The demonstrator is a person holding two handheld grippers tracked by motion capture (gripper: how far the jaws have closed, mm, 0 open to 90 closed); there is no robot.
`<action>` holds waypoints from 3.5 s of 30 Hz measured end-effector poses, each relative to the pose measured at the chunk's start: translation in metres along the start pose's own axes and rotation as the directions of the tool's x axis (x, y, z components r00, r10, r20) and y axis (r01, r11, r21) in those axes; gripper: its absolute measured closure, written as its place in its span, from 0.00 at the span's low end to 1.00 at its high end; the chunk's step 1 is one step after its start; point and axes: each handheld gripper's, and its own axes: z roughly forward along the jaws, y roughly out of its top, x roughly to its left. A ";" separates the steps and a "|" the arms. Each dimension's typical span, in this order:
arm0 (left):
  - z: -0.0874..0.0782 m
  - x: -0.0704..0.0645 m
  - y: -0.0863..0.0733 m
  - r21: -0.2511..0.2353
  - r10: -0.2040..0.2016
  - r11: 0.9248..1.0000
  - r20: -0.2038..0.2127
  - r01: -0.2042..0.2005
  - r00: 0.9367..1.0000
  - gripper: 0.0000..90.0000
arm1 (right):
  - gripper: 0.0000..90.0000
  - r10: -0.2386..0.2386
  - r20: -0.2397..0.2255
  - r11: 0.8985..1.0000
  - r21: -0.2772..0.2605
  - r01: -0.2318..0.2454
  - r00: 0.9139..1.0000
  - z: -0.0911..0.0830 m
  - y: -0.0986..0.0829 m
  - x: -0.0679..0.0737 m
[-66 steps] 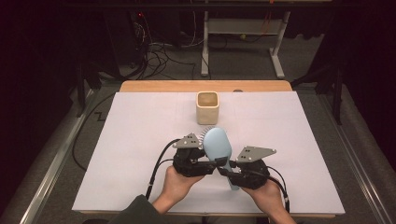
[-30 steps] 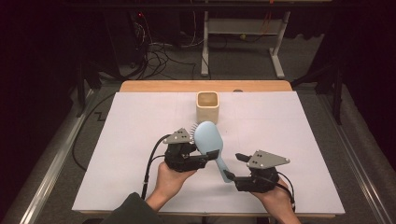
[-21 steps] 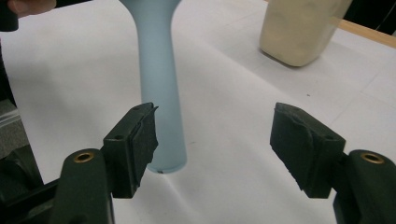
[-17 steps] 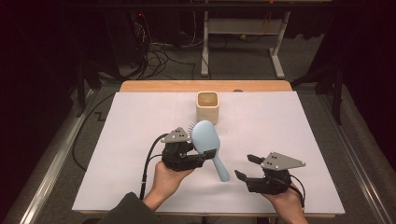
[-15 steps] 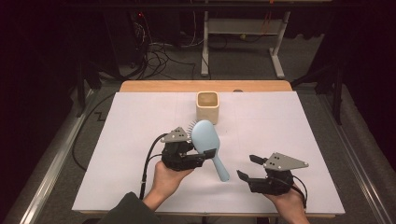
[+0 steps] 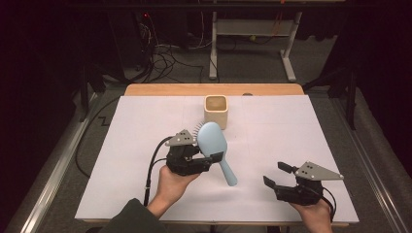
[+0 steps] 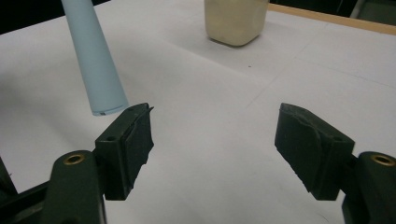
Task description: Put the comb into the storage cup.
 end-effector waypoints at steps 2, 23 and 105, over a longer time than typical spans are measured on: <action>-0.001 0.000 0.001 -0.002 0.001 1.000 -0.002 -0.001 1.000 0.60 | 0.31 0.006 0.008 1.000 -0.005 -0.006 1.000 -0.002 -0.003 -0.003; -0.006 0.006 0.010 -0.001 0.004 1.000 -0.025 -0.004 1.000 0.60 | 0.29 0.115 0.066 0.990 -0.084 -0.109 0.991 -0.027 -0.037 -0.025; -0.034 0.034 0.065 -0.058 -0.004 0.998 -0.148 -0.005 0.989 0.60 | 0.29 0.130 0.086 0.987 -0.108 -0.121 0.988 -0.031 -0.047 -0.027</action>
